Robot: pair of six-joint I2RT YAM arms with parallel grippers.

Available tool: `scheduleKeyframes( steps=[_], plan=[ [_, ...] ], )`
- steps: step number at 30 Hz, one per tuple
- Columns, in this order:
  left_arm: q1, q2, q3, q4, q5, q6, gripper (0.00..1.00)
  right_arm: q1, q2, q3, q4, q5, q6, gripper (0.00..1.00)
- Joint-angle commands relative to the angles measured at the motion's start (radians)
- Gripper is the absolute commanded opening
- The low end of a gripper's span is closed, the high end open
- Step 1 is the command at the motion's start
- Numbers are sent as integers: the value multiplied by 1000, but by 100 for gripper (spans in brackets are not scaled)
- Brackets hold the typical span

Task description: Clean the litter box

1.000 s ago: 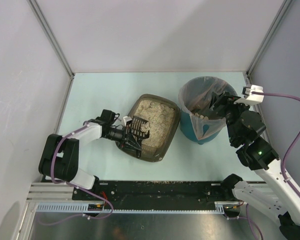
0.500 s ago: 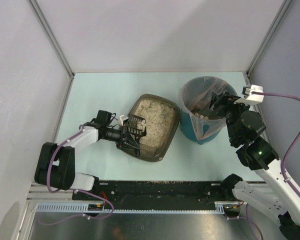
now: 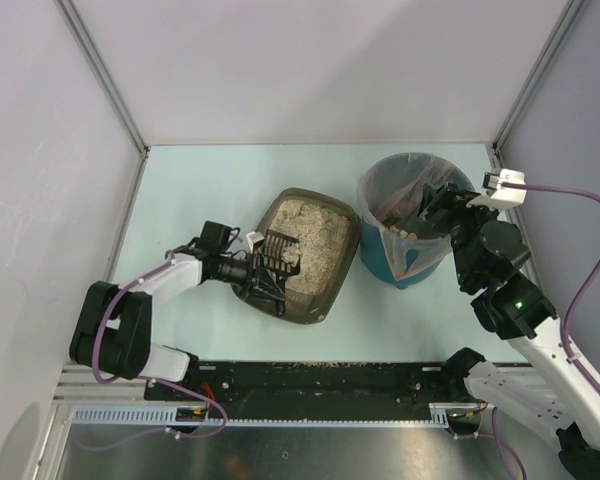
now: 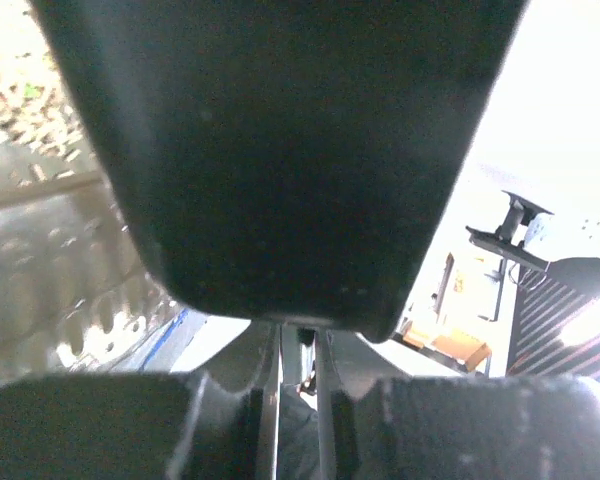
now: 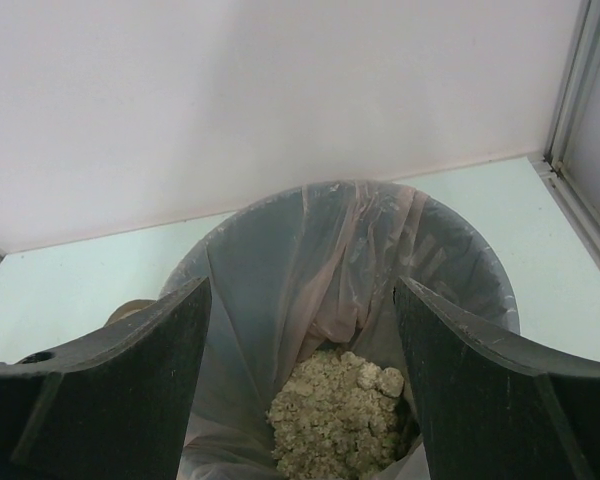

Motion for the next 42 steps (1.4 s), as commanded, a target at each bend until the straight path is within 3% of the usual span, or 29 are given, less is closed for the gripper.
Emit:
scheduleKeyframes(
  steps=[1,3,6,9,13,16,18,19,20,22,25,28,29,30,31,34,35,37,38,40,41,42],
  plan=[
    [5,-40,-26,124,14,-76,0,0,2,14,47,16,1,78],
    [-28,-14,-3,116,101,-60,0,0,13,15,57,7,-8,78],
    [89,-78,-41,152,51,-107,0,0,11,15,73,-3,-20,78],
    [3,-62,-27,209,167,-144,0,0,20,15,79,2,-25,78],
    [84,-94,-52,212,189,-203,0,0,24,15,88,-6,-25,78],
    [6,-109,-58,212,247,-221,0,0,27,14,88,-9,-13,78],
    [75,-128,-75,212,247,-216,0,0,24,14,88,-9,-11,78],
    [166,-149,-95,212,232,-221,0,2,15,14,87,-7,-7,78],
    [173,-152,-93,215,214,-221,0,2,11,14,82,-7,-4,78],
    [89,-145,-72,212,258,-221,0,5,14,15,81,-22,-1,77],
    [162,-178,-87,212,226,-228,0,11,19,15,79,-38,-5,77],
    [69,-177,-78,220,261,-213,0,19,28,14,82,-39,10,77],
    [96,-183,-87,220,269,-205,0,22,33,14,88,-39,13,77],
    [195,-194,-102,217,232,-202,0,23,34,14,93,-39,15,76],
    [205,-204,-125,231,200,-219,0,30,36,14,93,-35,25,76],
    [38,-192,-77,249,261,-219,0,34,48,15,96,-33,36,76],
    [55,-195,-78,248,266,-216,0,39,50,15,102,-35,33,76],
    [228,-204,-95,252,243,-210,0,42,48,15,104,-35,33,76],
    [239,-203,-98,281,247,-236,0,45,45,14,101,-30,35,76],
    [131,-192,-75,315,302,-260,0,48,42,15,91,-24,33,76],
    [126,-194,-75,315,308,-259,0,46,41,14,90,-24,23,76],
    [197,-197,-78,315,304,-254,0,49,39,14,90,-21,18,76]
  ],
)
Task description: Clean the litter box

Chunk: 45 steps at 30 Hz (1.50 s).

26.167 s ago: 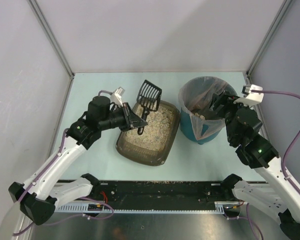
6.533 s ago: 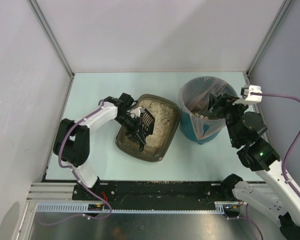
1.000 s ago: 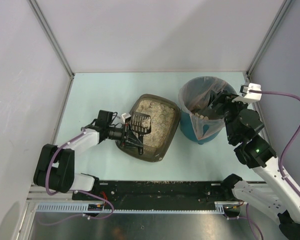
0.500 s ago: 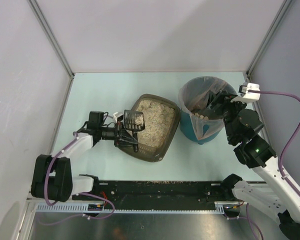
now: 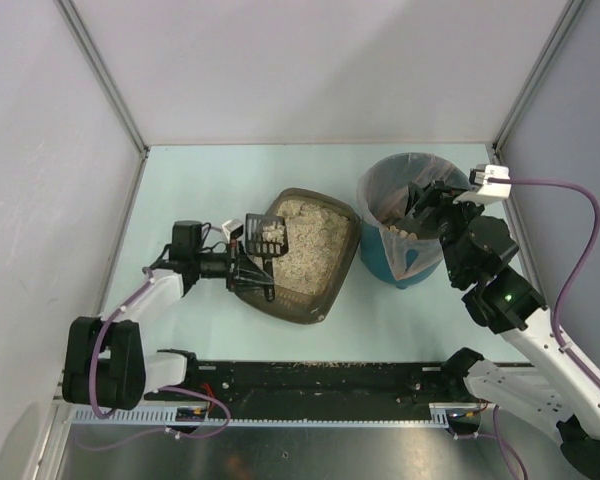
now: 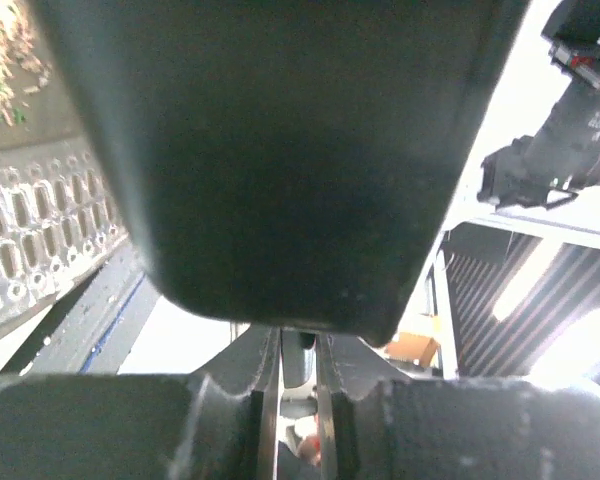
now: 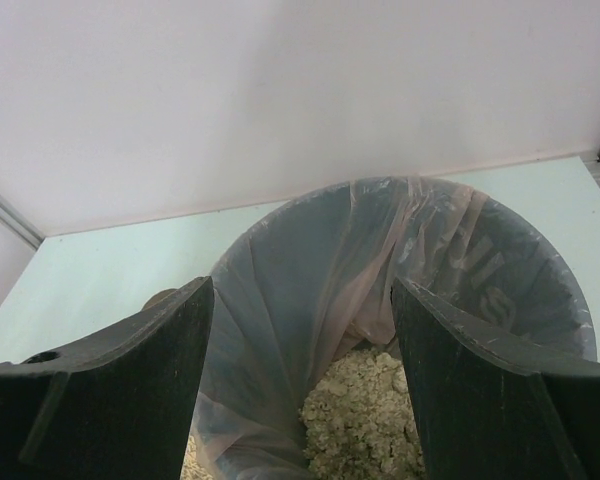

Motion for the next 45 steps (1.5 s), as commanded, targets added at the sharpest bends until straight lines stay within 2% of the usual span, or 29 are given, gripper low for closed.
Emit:
scheduleKeyframes(
  steps=[1,2,3,5,7,8,9,10,11,13,14,16,17,18,19,20,22,25,27,28,29,30,31,32,33,36,39,42,45],
  plan=[
    [46,-24,8,65,41,-28,0,8,-21,14,33,15,-6,76],
    [42,-21,1,83,40,-48,0,8,-25,15,28,22,-6,76],
    [-54,-13,6,123,56,-74,0,8,-27,15,25,33,-3,76],
    [-97,1,30,123,74,-68,0,8,-28,14,25,33,-9,76],
    [6,5,11,125,36,-70,0,8,-33,15,25,34,-12,76],
    [2,22,3,157,40,-93,0,8,-31,15,24,33,-9,76],
    [-67,36,-6,275,59,-170,0,9,-31,15,25,38,-9,76],
    [-87,45,0,278,71,-165,0,8,-30,15,28,36,-12,76],
    [-83,51,0,275,74,-159,0,9,-30,14,31,33,-15,76],
    [3,41,-31,289,24,-171,0,9,-34,14,33,33,-18,76],
    [-7,39,-43,388,24,-209,0,9,-39,14,30,38,-16,76],
    [-69,57,-31,393,76,-237,0,8,-36,14,27,50,-20,76],
    [-46,48,-32,393,76,-234,0,9,-36,15,24,51,-24,77],
    [30,18,-42,393,18,-239,0,11,-39,14,24,51,-23,76],
    [35,10,-63,413,-1,-255,0,9,-41,14,18,53,-21,76],
    [-38,16,-59,421,11,-260,0,8,-39,14,15,53,-15,76],
    [-106,46,-48,421,60,-259,0,9,-28,14,18,56,-18,77],
    [-32,10,-86,427,-24,-266,0,9,-21,15,34,41,-26,77],
    [-118,31,-62,433,23,-265,0,9,-18,15,39,42,-24,77],
    [-117,33,-63,433,48,-266,0,9,-13,14,47,41,-27,77],
    [-39,19,-71,428,34,-263,0,9,-10,14,50,39,-32,77],
    [-16,-7,-106,431,-4,-275,0,11,-13,15,53,41,-33,77],
    [-23,-18,-106,436,-27,-277,0,9,-13,14,47,44,-32,77],
    [-105,6,-100,436,8,-276,0,9,-13,14,45,48,-32,77],
    [-133,23,-88,435,36,-272,0,9,-10,14,44,51,-33,77],
    [-63,-4,-117,430,-30,-269,0,9,-7,14,51,45,-38,77],
    [-136,37,-74,431,40,-257,0,9,-7,14,57,50,-38,77],
    [11,-4,-88,421,-17,-262,0,9,-16,15,64,51,-46,77],
    [-63,2,-31,384,-22,-245,0,9,-18,14,45,61,-49,77]
  ],
)
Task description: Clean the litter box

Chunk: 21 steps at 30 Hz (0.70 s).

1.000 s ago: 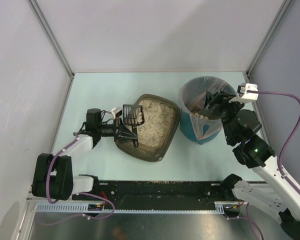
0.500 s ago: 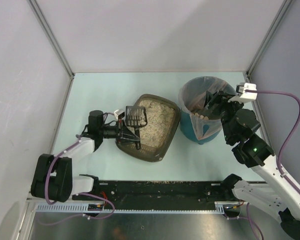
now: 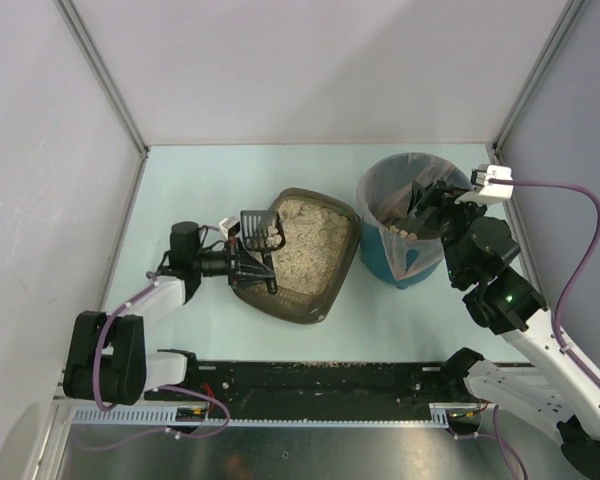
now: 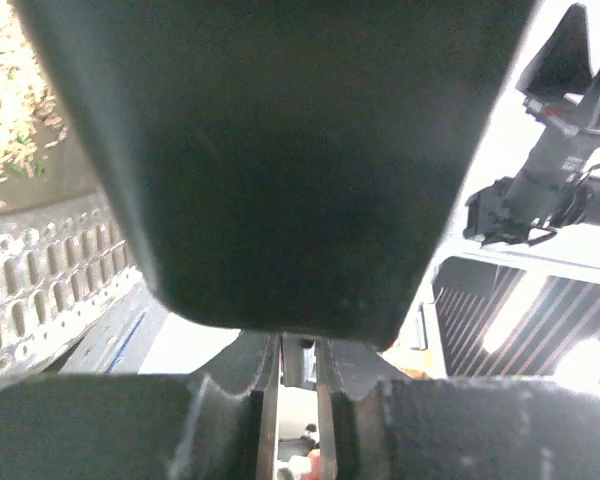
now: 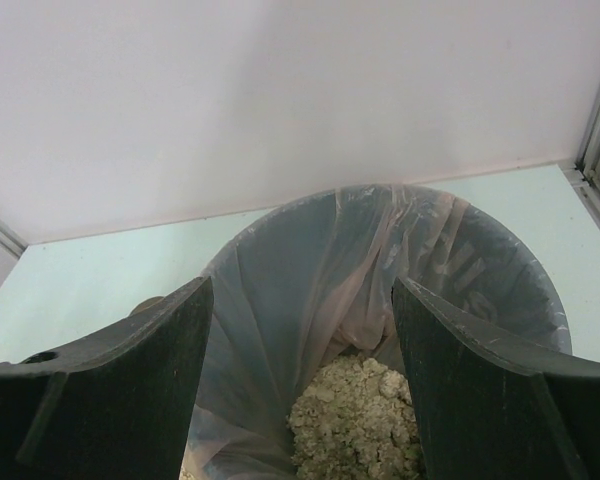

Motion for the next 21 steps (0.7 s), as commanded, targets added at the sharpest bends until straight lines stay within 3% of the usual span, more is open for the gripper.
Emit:
scheduleKeyframes(
  steps=[1,2,12,21],
  plan=[
    [-53,-31,89,-46,-39,39,0,4,-9,14,33,33,-20,77],
    [-76,-36,112,-148,-63,104,0,3,-9,14,30,34,-20,77],
    [-115,-74,296,-203,-160,-19,0,4,-8,14,45,27,-16,77],
    [-256,-16,530,-443,-327,36,0,4,-4,14,46,29,-16,77]
  ],
)
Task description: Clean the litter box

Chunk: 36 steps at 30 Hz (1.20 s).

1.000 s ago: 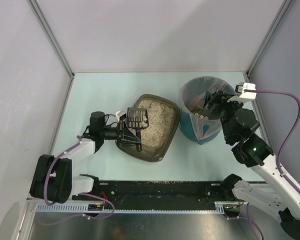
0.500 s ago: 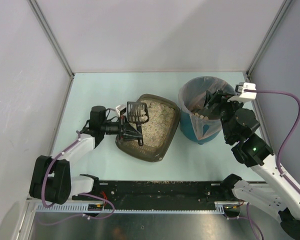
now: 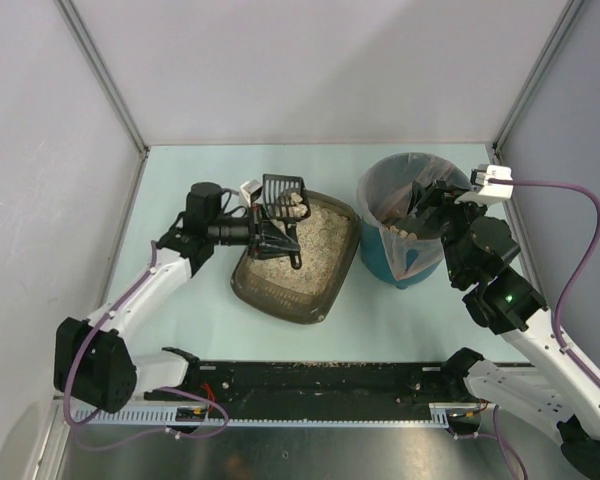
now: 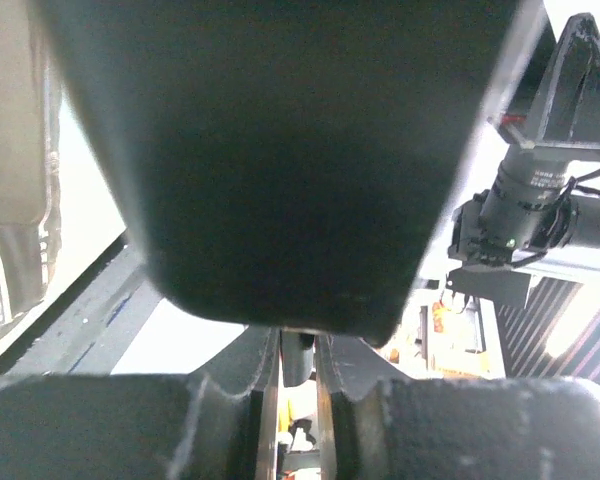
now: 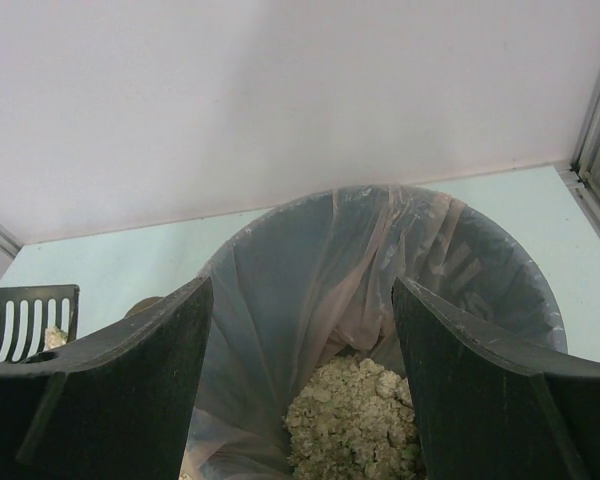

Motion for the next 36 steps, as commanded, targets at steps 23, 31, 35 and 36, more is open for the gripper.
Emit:
scheduleKeyframes(
  steps=[23,31,35,36],
  plan=[
    [-360,363,732,-268,-297,80,0,3,-71,15,21,99,-24,77],
    [-445,476,908,-405,-397,215,0,3,-77,14,14,112,-44,77],
    [-463,501,959,-468,-457,268,0,4,-80,14,18,112,-43,77],
    [-465,504,965,-497,-468,281,0,3,-80,15,18,115,-41,77]
  ],
)
